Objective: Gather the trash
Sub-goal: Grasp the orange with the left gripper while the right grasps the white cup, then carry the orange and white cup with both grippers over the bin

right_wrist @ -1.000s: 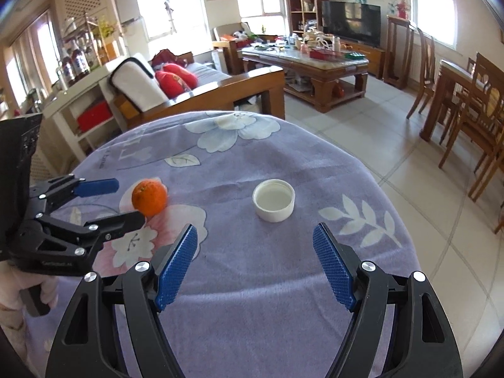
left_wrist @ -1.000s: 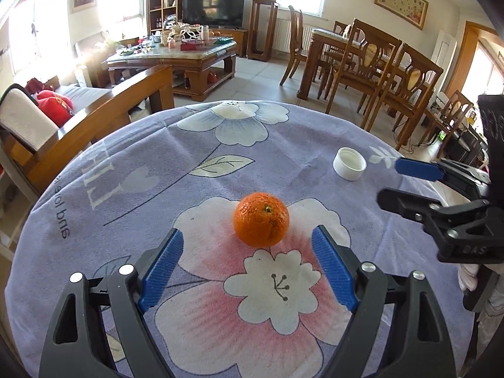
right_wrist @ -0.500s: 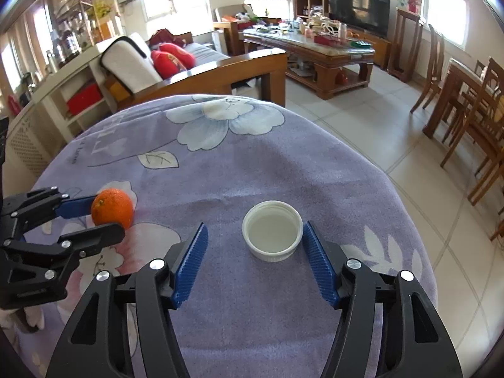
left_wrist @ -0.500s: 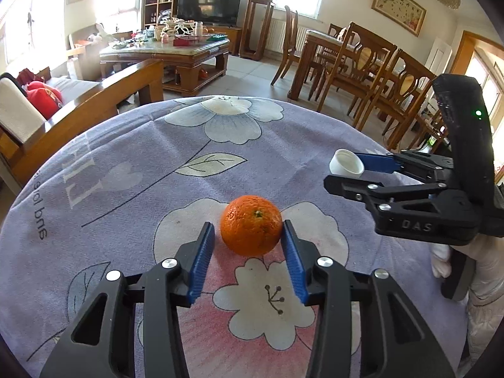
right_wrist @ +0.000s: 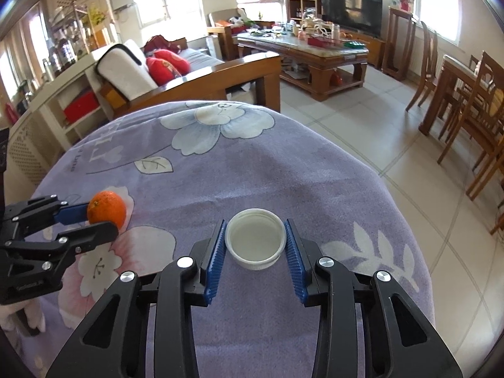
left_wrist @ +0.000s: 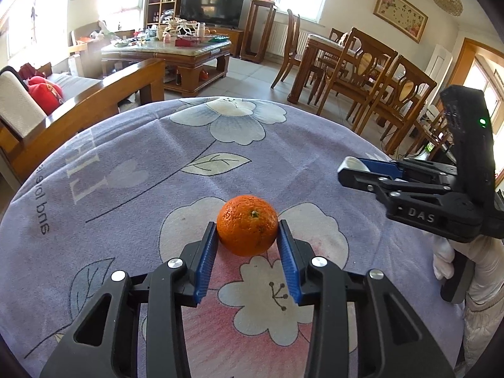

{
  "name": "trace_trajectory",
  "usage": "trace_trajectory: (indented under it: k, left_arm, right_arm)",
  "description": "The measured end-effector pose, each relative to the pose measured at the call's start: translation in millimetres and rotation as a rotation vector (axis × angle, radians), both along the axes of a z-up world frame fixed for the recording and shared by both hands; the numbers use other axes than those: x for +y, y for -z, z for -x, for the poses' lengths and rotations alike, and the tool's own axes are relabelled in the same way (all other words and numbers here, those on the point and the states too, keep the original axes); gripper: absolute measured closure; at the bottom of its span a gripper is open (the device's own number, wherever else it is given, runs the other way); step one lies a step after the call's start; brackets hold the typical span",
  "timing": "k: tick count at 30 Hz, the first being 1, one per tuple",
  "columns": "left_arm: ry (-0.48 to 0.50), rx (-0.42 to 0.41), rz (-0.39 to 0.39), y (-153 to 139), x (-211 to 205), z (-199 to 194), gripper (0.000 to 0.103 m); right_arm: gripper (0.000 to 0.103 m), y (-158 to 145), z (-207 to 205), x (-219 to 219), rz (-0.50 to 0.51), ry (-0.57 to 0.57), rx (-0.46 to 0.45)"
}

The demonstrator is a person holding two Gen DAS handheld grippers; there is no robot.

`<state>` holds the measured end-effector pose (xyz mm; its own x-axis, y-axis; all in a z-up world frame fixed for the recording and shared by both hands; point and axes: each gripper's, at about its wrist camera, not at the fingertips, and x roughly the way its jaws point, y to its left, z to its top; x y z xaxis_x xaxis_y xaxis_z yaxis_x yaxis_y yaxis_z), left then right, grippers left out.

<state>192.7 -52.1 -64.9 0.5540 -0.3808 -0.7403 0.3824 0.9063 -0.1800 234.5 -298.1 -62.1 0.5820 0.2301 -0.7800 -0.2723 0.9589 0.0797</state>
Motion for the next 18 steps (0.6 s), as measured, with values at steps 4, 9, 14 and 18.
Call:
trace_trajectory:
  k: [4,9,14,18]
  left_arm:
    - [0.012,-0.014,-0.009,-4,-4,6,0.064]
    - [0.042,-0.042,-0.013,-16,-16,19,0.064]
    - [0.092,-0.093,-0.01,-36,-41,51,0.064]
    - [0.147,-0.129,0.003,-51,-69,79,0.064]
  right_arm:
    - [0.066,-16,26,-11,-0.036,0.001,-0.028]
    - [0.066,-34,70,-31,-0.074,0.011,-0.066]
    - [0.066,-49,121,-55,-0.113,0.033,-0.105]
    - [0.066,-60,166,-82,-0.144,0.066,-0.137]
